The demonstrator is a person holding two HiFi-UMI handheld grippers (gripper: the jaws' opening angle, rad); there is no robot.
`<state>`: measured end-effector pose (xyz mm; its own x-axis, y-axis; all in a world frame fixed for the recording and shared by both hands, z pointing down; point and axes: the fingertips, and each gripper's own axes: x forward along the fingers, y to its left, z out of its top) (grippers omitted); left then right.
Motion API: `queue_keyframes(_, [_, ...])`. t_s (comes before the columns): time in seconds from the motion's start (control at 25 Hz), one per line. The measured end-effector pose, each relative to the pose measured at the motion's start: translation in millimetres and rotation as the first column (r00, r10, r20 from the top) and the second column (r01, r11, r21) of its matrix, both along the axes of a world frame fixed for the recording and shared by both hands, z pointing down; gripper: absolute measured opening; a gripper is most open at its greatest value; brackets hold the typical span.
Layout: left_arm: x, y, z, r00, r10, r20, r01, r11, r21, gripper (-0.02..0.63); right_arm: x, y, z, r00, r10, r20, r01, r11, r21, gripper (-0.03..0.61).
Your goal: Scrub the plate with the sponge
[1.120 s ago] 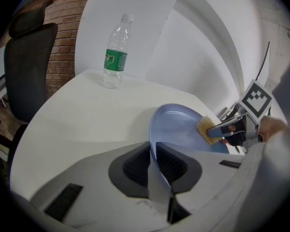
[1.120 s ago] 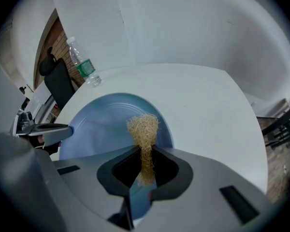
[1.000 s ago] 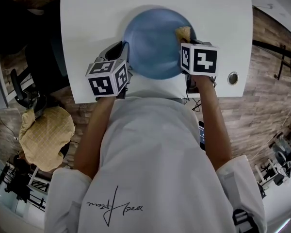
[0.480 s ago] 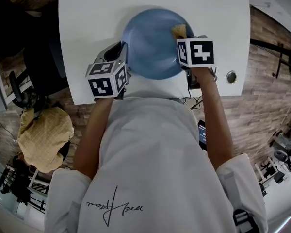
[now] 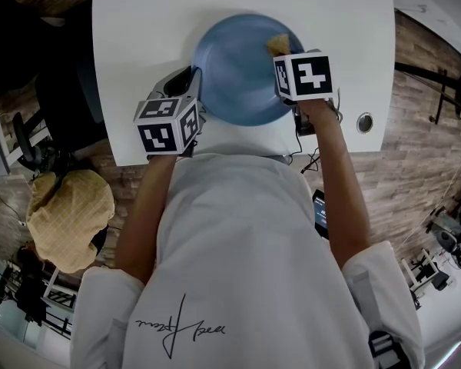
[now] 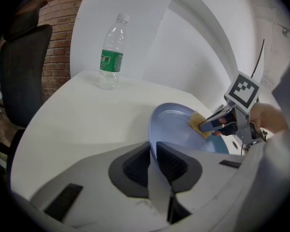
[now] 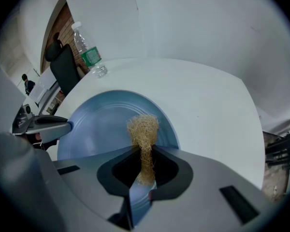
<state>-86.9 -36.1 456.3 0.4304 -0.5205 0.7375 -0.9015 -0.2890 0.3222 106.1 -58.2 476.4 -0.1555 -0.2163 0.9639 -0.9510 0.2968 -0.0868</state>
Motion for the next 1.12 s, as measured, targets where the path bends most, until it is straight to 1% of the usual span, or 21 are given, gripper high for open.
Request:
queue_keyframes(0.2, [-0.9, -1.1, 0.1, 0.999, -0.022, -0.035, 0.022, 1.000, -0.002, 0.038, -1.9, -3.0, 0.8, 1.000, 0.007, 0.011, -0.007, 1.000, -0.002, 0.043])
queue_keyframes(0.64, [-0.3, -1.0, -0.5, 0.999, -0.014, -0.034, 0.013, 1.000, -0.005, 0.039, -8.3, -11.0, -0.3, 1.000, 0.001, 0.017, -0.001, 1.000, 0.002, 0.043])
queue_keyframes(0.84, [-1.5, -0.9, 0.1, 0.999, -0.024, -0.041, 0.023, 1.000, -0.004, 0.038, -12.7, -14.0, 0.5, 1.000, -0.006, 0.013, 0.006, 1.000, 0.003, 0.043])
queue_keyframes(1.12, [-0.7, -0.9, -1.2, 0.999, -0.019, -0.047, 0.019, 1.000, -0.002, 0.040, -15.4, -17.5, -0.4, 1.000, 0.003, 0.026, -0.003, 1.000, 0.002, 0.043])
